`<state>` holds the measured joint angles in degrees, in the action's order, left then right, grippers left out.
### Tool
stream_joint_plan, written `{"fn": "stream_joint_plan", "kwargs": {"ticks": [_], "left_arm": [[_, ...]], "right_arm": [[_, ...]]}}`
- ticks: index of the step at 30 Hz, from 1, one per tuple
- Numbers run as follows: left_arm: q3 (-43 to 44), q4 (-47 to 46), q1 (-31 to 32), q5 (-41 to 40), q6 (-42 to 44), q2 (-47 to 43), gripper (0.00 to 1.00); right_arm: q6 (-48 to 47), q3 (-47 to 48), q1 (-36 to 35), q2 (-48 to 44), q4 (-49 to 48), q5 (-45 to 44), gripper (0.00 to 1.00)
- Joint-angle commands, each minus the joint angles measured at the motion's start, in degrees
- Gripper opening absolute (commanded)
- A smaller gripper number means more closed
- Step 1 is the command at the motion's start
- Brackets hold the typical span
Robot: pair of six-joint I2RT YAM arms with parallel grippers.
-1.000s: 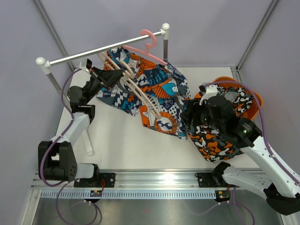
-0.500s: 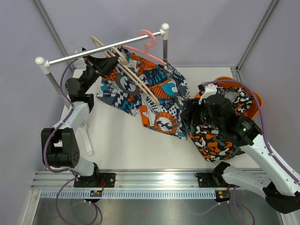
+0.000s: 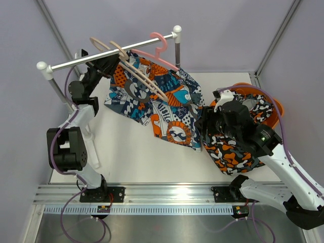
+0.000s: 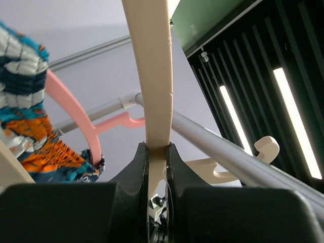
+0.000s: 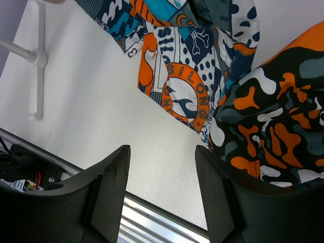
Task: Remove the shorts from the hanger
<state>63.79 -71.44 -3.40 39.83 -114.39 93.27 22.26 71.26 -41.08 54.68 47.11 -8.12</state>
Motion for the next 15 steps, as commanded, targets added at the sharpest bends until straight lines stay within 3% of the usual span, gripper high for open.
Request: {"fn": "stream_joint_plan", "kwargs": {"ticks": [1, 15], "left_arm": [[4.3, -5.8, -1.3, -3.4, -4.1, 0.3, 0.0], [-0.1, -8.7, -2.1, -6.3, -7.7, 1.9, 0.0]], "right_arm": [[-1.0, 2.4, 0.4, 0.3, 0.3, -1.5, 0.63], [-0.6, 1.9, 0.4, 1.0, -0.5, -0.4, 0.62]]}}
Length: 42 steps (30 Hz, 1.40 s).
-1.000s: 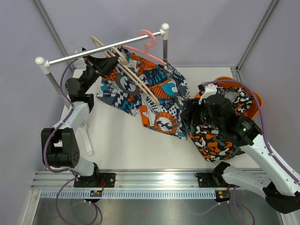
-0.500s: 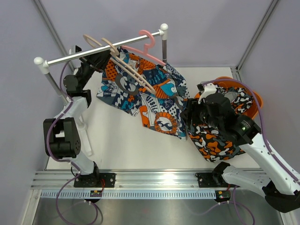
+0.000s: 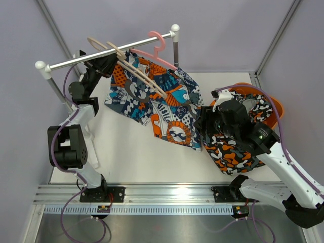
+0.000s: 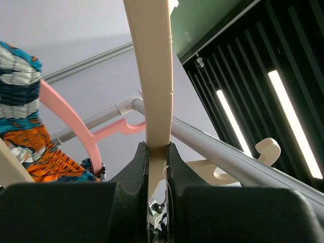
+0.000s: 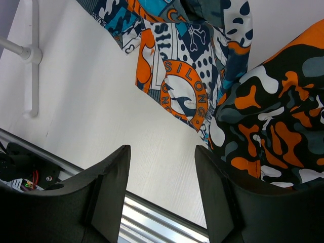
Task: Remove the shorts from the hanger
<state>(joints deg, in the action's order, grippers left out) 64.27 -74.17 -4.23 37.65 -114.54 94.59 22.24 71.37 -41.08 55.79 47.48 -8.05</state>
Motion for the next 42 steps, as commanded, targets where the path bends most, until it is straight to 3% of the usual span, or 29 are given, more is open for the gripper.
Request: {"fn": "stream_joint_plan", "kwargs": {"ticks": [1, 15, 30, 36, 42], "left_arm": [[-0.6, -6.0, -1.3, -4.2, -7.6, 0.8, 0.0], [-1.6, -7.4, -1.9, -6.3, -9.9, 1.7, 0.0], [-9.6, -12.0, -1.9, -7.1, -10.6, 1.1, 0.0], [-8.9, -9.9, -1.8, -3.9, -7.4, -1.5, 0.23], [-8.4, -4.2, -1.8, 0.8, -1.9, -6.4, 0.4]], "right_arm": [[-0.5, 1.8, 0.4, -0.1, -1.0, -0.5, 0.62], [-0.4, 1.6, 0.4, 0.1, -0.9, -0.5, 0.62], [0.2, 1.0, 0.4, 0.4, -1.6, 0.4, 0.62], [0.0, 1.7, 0.4, 0.6, -1.6, 0.2, 0.62], [-0.4, 2.3, 0.4, 1.2, -1.4, 0.3, 0.62]]}}
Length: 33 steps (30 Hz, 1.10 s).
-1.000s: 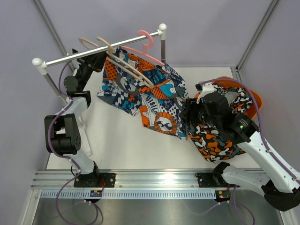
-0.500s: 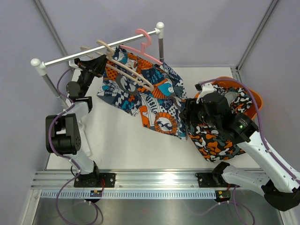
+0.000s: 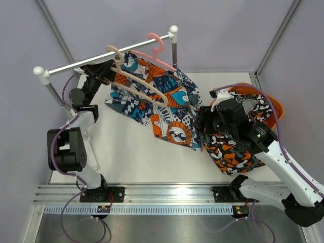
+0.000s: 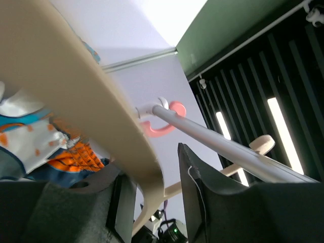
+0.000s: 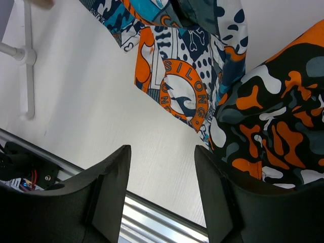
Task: Remove the shorts from the hanger
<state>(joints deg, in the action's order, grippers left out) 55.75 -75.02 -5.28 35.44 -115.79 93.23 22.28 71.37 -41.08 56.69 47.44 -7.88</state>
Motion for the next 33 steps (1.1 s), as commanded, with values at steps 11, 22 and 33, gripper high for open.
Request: {"fn": "stream_joint_plan", "kwargs": {"ticks": [11, 22, 33], "left_arm": [[-5.9, 25.9, -0.7, 11.6, 21.5, -20.8, 0.55], [-11.9, 38.5, -0.9, 10.4, 31.9, -28.8, 0.57], [-6.4, 47.7, -0.8, 13.2, 42.6, -31.7, 0.59]], "right_arm": [[-0.9, 4.6, 0.4, -0.7, -0.5, -4.1, 0.65], [-1.0, 5.8, 0.4, 0.1, 0.2, -8.0, 0.69], [-1.3, 5.0, 3.0, 1.1, -0.8, -11.0, 0.72]]}}
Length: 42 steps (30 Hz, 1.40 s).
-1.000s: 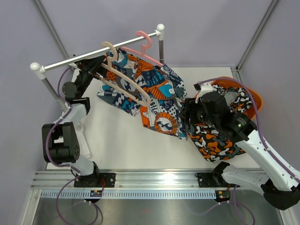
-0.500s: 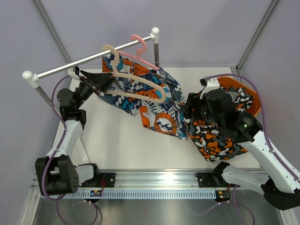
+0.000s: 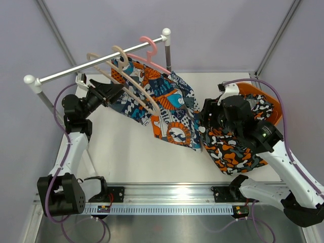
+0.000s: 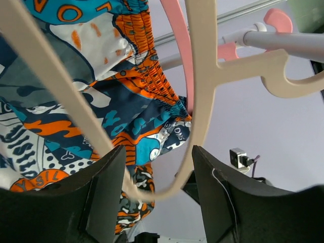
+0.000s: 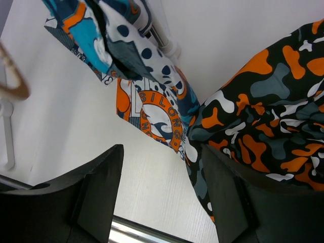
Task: Remove the shorts from the hanger
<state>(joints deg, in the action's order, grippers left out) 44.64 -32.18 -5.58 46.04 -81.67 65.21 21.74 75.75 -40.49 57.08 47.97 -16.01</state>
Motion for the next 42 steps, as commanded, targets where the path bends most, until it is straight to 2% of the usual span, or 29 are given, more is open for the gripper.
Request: {"fn": "stream_joint_plan", "kwargs": {"ticks": [1, 3, 4, 6, 7, 10, 12, 13, 16, 21, 24, 28, 33, 36, 42], "left_arm": [[5.7, 7.4, -0.5, 3.2, 10.9, -4.4, 0.59], [8.2, 14.4, -0.4, 5.0, 17.3, -6.5, 0.59], [9.2, 20.9, -0.1, 5.5, 19.9, -7.4, 0.59], [13.0, 27.7, 0.4, 6.3, 29.0, -9.8, 0.6], [14.2, 34.7, 0.7, 6.3, 34.9, -10.6, 0.61], [19.2, 47.4, 4.2, 2.6, 45.4, -13.3, 0.62], [21.2, 53.4, 6.6, -0.6, 48.3, -14.8, 0.63], [21.4, 54.7, 7.2, -2.4, 50.0, -15.6, 0.63], [21.7, 58.3, 8.7, -6.7, 52.4, -19.2, 0.63], [22.3, 62.5, 9.1, -11.4, 56.9, -20.7, 0.64], [20.4, 61.9, 9.1, -11.2, 56.1, -20.8, 0.64], [19.3, 64.0, 9.1, -17.9, 57.1, -22.1, 0.65], [19.1, 64.6, 9.2, -20.0, 58.3, -23.7, 0.64], [19.8, 65.5, 10.4, -25.2, 59.9, -25.2, 0.64], [21.2, 62.9, 15.2, -20.7, 60.2, -24.3, 0.62]], "right_arm": [[-0.7, 0.5, 3.6, 0.7, -1.6, -2.6, 0.72], [-0.8, 0.5, 5.9, 0.7, -2.7, -1.1, 0.73], [-0.7, 0.5, 8.6, 0.9, -3.0, -0.4, 0.74], [-0.7, 0.5, 11.5, 1.6, -3.8, 0.9, 0.76], [-0.6, 0.7, 14.4, 2.1, -3.9, 1.3, 0.76], [0.3, 0.4, 20.9, 2.9, -4.1, 1.6, 0.79], [0.8, -0.6, 24.8, 2.1, -3.8, 1.9, 0.83], [1.3, -1.1, 28.9, 1.6, -3.5, 3.5, 0.84], [1.8, -4.6, 33.4, -1.1, -3.6, 6.7, 0.92], [2.8, -8.2, 38.2, -1.0, -4.5, 11.2, 0.92], [3.5, -8.1, 38.5, 0.7, -4.8, 11.4, 0.92], [4.3, -8.6, 38.6, 2.4, -6.5, 13.5, 0.92], [3.3, -8.0, 38.6, 6.0, -7.9, 15.7, 0.9], [2.4, -6.8, 38.6, 7.3, -8.1, 15.7, 0.9], [-0.9, 0.5, 38.6, 10.4, -6.0, 23.6, 0.88]]}}
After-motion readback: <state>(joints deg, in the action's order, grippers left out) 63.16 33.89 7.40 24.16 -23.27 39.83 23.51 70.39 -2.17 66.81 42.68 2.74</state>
